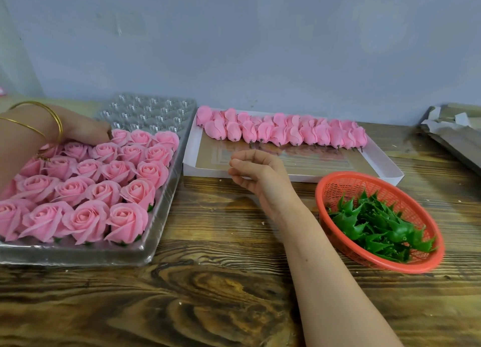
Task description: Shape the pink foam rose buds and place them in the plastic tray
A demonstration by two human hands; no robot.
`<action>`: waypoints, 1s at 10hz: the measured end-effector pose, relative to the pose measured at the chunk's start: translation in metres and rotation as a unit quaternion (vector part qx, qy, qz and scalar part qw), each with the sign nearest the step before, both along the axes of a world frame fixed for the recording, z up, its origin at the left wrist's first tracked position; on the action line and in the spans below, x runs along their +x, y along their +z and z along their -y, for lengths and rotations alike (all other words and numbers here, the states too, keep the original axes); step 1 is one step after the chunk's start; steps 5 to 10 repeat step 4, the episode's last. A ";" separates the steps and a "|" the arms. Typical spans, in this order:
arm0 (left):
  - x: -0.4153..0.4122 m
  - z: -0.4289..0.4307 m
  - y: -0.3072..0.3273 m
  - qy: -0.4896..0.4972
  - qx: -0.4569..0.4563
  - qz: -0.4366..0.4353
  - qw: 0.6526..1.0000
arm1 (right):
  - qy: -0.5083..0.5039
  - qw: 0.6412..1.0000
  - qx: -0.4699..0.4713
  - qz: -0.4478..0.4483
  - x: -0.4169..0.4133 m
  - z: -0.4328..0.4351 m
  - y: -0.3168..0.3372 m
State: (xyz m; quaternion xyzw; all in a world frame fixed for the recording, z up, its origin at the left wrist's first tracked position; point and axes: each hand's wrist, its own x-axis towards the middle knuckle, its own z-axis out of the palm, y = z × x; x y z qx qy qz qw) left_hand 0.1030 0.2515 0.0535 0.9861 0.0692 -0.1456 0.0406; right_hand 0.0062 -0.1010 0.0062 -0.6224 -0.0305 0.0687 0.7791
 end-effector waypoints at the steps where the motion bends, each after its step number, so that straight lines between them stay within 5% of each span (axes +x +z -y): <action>1: -0.001 0.001 0.001 0.006 -0.007 -0.001 1.000 | -0.002 1.000 0.003 -0.001 0.001 0.000 0.000; 10: -0.005 0.012 0.011 0.022 -0.014 -0.004 1.000 | -0.038 0.998 0.034 0.026 0.001 0.006 0.006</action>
